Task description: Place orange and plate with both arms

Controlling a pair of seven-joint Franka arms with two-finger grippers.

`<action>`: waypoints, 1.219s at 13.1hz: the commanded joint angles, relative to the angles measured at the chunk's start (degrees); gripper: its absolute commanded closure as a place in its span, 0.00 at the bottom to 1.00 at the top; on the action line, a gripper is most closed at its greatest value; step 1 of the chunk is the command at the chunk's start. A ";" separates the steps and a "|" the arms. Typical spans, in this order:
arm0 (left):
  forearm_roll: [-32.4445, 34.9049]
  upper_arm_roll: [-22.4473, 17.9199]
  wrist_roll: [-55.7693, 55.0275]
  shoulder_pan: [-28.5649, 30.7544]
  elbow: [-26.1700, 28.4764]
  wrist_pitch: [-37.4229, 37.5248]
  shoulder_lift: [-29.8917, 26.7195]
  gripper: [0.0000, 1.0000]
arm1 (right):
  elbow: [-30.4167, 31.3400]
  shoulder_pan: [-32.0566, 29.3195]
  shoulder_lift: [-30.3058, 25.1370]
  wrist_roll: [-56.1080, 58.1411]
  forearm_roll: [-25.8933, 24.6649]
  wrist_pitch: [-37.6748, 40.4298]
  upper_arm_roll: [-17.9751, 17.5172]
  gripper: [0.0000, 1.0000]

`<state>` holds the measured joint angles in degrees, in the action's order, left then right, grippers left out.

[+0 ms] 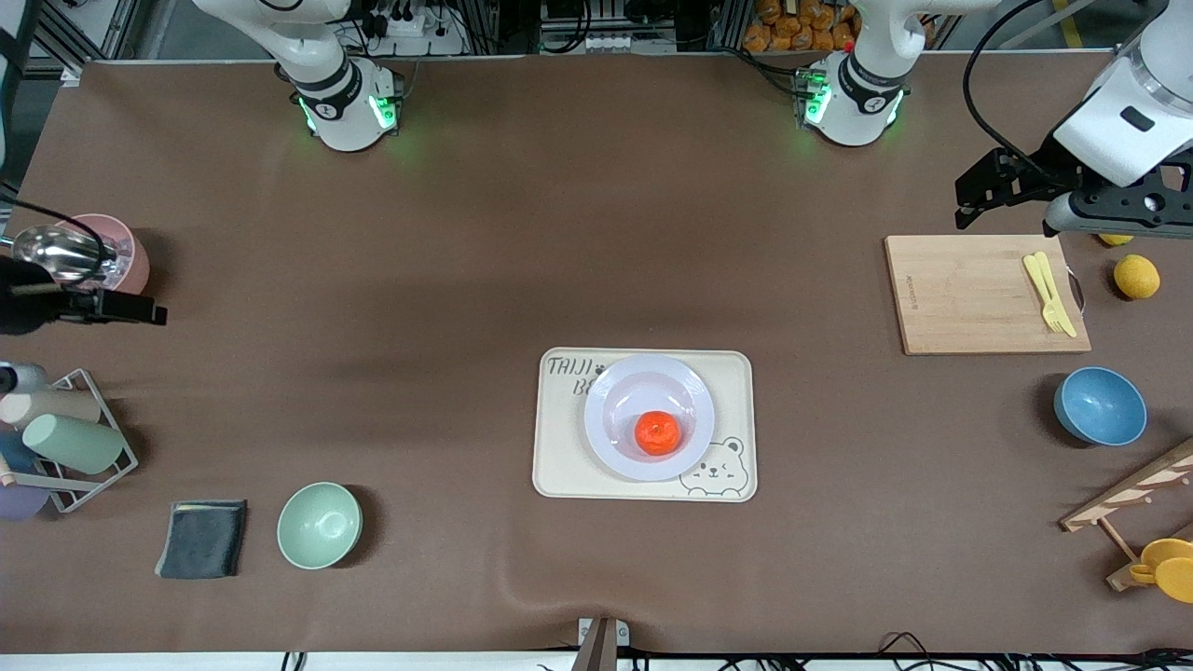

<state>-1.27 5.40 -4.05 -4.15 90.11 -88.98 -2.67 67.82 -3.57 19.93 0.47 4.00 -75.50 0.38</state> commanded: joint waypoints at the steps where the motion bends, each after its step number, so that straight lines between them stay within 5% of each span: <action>1: -1.37 0.14 0.36 0.55 -0.47 -0.22 0.03 0.00 | 17.02 -0.90 -11.01 -0.48 -1.71 -8.84 -0.64 0.00; 4: -1.37 0.14 0.36 0.55 -0.47 -0.31 0.03 0.00 | 25.24 -1.44 -16.76 0.41 -1.71 -13.27 -0.55 0.00; 16: -1.28 0.14 0.36 0.55 -0.47 -0.93 0.12 0.00 | 25.52 0.06 -18.35 -1.88 -1.27 -13.80 -1.17 0.00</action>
<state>-1.27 5.40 -4.05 -4.15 90.11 -89.64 -2.67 91.45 -3.72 3.30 -0.32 3.21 -88.40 -0.63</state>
